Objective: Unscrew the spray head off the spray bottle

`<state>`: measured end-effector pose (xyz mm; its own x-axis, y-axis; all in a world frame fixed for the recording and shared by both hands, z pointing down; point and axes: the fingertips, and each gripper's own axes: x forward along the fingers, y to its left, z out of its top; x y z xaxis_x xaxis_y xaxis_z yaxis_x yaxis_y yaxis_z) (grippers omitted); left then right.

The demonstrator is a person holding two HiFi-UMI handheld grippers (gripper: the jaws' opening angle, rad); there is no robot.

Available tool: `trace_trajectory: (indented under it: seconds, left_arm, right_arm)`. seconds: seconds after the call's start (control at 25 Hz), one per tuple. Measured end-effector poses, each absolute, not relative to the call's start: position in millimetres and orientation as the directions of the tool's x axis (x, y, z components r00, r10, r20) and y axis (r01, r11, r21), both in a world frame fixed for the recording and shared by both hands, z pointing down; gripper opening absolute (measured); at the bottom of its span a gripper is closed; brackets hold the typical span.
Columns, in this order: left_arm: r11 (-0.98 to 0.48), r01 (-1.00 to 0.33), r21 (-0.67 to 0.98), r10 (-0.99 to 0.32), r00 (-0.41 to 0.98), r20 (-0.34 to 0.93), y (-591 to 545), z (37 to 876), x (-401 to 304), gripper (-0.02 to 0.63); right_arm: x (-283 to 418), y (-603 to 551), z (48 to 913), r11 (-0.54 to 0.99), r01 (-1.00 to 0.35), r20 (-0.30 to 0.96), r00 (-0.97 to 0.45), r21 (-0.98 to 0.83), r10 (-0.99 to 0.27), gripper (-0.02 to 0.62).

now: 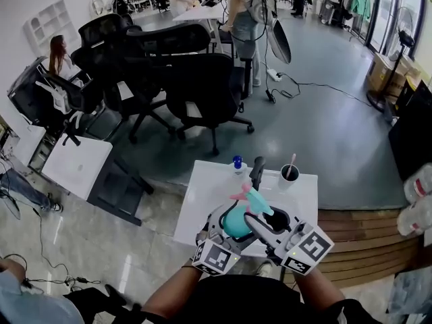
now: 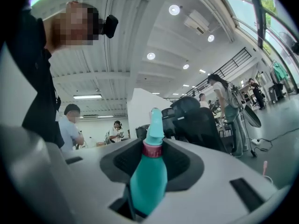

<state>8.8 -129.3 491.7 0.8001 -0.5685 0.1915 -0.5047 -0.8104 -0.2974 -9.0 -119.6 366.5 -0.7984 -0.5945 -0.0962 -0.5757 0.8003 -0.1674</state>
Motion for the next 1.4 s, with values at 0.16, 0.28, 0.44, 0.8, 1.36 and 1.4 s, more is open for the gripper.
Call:
trace_trajectory:
  seconds: [0.16, 0.28, 0.44, 0.8, 1.36, 1.4]
  left_arm:
    - [-0.861, -0.438, -0.257, -0.490, 0.849, 0.197, -118, 493, 10, 0.472]
    - [-0.903, -0.366, -0.225, -0.410, 0.890, 0.200, -108, 494, 12, 0.472]
    - [-0.959, -0.209, -0.190, -0.244, 0.953, 0.182, -86, 481, 20, 0.472]
    - [-0.992, -0.039, -0.118, -0.057, 0.987, 0.153, -59, 472, 28, 0.472]
    - [-0.789, -0.569, -0.232, -0.614, 0.747, 0.255, -151, 508, -16, 0.472]
    - [-0.782, -0.576, -0.238, -0.623, 0.738, 0.258, -152, 509, -16, 0.472]
  right_arm:
    - [-12, -112, 365, 0.851, -0.506, -0.103, -0.848, -0.138, -0.520, 0.140]
    - [-13, -106, 366, 0.894, -0.432, -0.113, -0.889, -0.119, -0.444, 0.138]
    - [-14, -90, 363, 0.959, -0.272, -0.138, -0.950, -0.074, -0.280, 0.137]
    - [-10, -69, 355, 0.999, -0.031, -0.200, -0.979, -0.023, -0.035, 0.143]
    - [-8, -122, 379, 0.826, -0.531, -0.116, -0.823, -0.192, -0.556, 0.160]
    - [-9, -124, 379, 0.816, -0.543, -0.110, -0.815, -0.200, -0.569, 0.160]
